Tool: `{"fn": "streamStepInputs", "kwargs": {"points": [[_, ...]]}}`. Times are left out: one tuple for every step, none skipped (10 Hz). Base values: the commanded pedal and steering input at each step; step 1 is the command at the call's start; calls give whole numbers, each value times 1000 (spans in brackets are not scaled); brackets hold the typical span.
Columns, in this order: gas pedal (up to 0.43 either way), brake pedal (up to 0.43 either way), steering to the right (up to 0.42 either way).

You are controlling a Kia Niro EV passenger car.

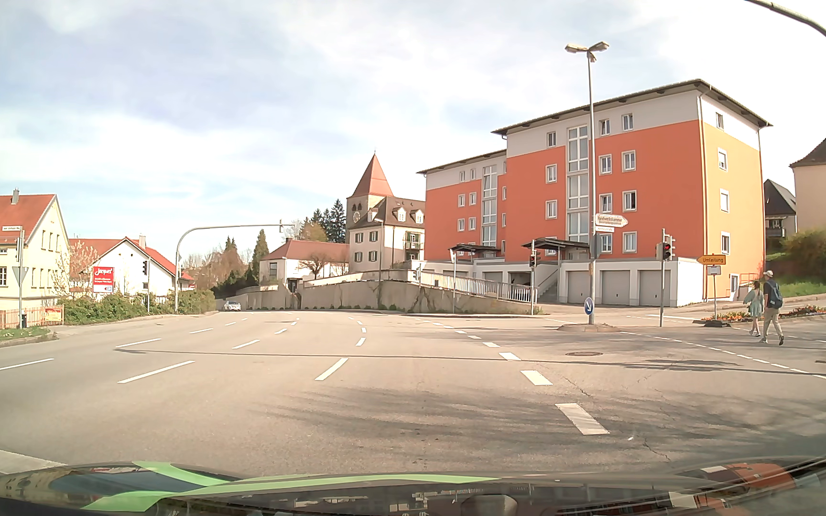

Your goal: Follow the waypoints while adhering to traffic rules and regulations

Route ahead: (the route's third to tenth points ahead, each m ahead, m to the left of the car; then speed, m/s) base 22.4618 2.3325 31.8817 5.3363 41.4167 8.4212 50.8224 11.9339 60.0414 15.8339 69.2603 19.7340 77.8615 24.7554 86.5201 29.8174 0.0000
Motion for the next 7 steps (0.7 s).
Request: {"fn": "streamStepInputs", "kwargs": {"points": [[0,165,-47],[0,165,-47],[0,165,-47],[0,165,-48],[0,165,-48],[0,207,-48],[0,232,-48]]}}
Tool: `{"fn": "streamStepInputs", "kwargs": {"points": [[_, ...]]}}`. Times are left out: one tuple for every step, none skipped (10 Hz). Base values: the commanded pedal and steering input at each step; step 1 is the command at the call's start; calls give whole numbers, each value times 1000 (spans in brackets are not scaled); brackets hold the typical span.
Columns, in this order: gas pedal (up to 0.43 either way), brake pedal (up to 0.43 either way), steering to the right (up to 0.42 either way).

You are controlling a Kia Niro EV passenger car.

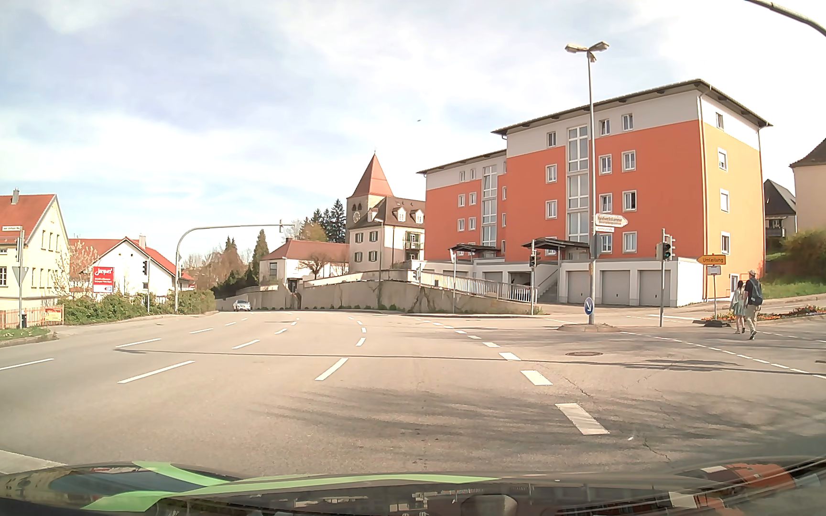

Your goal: Follow the waypoints while adhering to traffic rules and regulations

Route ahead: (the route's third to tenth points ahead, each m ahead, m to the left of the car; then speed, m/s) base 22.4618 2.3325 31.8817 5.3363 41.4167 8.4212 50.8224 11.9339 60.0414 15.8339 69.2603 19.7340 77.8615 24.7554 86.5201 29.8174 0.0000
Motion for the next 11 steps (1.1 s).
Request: {"fn": "streamStepInputs", "kwargs": {"points": [[0,238,-48],[0,244,-47],[0,238,-47],[0,244,-47],[0,250,-48],[0,250,-47],[0,250,-47],[0,250,-47],[0,256,-47],[0,256,-47],[0,256,-47]]}}
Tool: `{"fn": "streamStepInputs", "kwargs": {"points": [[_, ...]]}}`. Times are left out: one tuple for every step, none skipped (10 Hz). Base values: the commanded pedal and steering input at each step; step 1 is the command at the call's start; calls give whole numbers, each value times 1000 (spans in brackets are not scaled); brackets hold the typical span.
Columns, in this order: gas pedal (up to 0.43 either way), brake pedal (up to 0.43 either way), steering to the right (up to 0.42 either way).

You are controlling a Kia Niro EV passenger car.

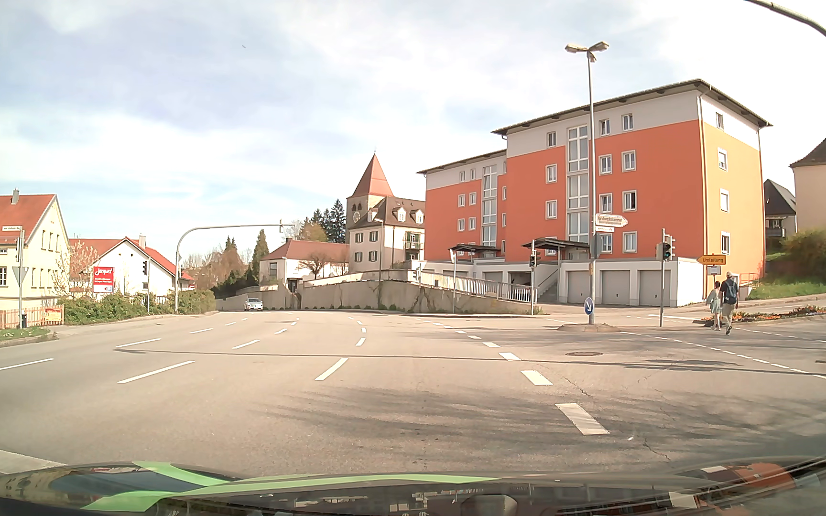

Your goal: Follow the waypoints while adhering to traffic rules and regulations

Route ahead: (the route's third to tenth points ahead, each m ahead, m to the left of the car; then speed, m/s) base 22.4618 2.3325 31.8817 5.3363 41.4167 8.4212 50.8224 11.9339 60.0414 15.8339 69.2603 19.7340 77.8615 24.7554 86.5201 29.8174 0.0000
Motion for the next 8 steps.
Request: {"fn": "streamStepInputs", "kwargs": {"points": [[0,256,-48],[0,256,-47],[0,256,-47],[0,256,-47],[0,256,-47],[0,262,-47],[0,256,-47],[0,262,-47]]}}
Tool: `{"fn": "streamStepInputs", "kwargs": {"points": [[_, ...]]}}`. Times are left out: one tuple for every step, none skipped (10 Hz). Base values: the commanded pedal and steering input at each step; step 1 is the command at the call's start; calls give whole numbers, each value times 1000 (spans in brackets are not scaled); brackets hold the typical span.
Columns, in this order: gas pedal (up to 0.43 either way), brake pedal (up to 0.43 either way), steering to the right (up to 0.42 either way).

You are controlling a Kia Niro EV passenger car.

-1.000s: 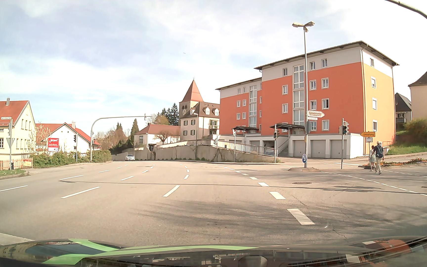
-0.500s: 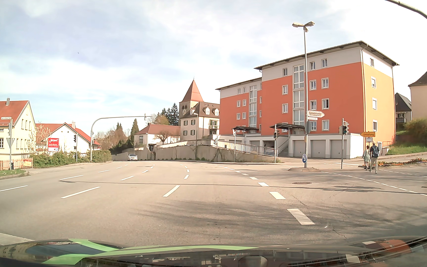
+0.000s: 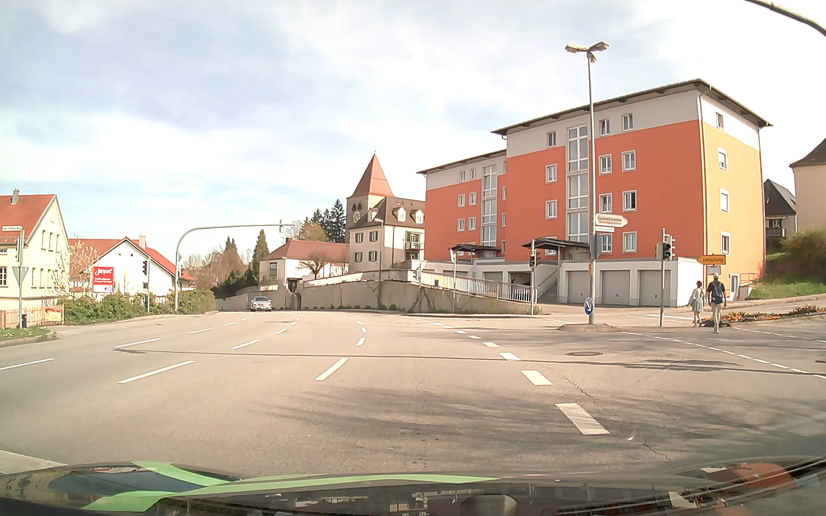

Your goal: Follow the waypoints while adhering to traffic rules and regulations

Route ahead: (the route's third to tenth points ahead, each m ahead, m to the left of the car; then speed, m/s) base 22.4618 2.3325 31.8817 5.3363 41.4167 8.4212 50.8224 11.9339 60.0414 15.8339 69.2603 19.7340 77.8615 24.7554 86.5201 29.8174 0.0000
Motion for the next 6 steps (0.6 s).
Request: {"fn": "streamStepInputs", "kwargs": {"points": [[0,262,-47],[0,262,-48],[0,268,-47],[0,262,-47],[0,171,-47],[0,30,-47]]}}
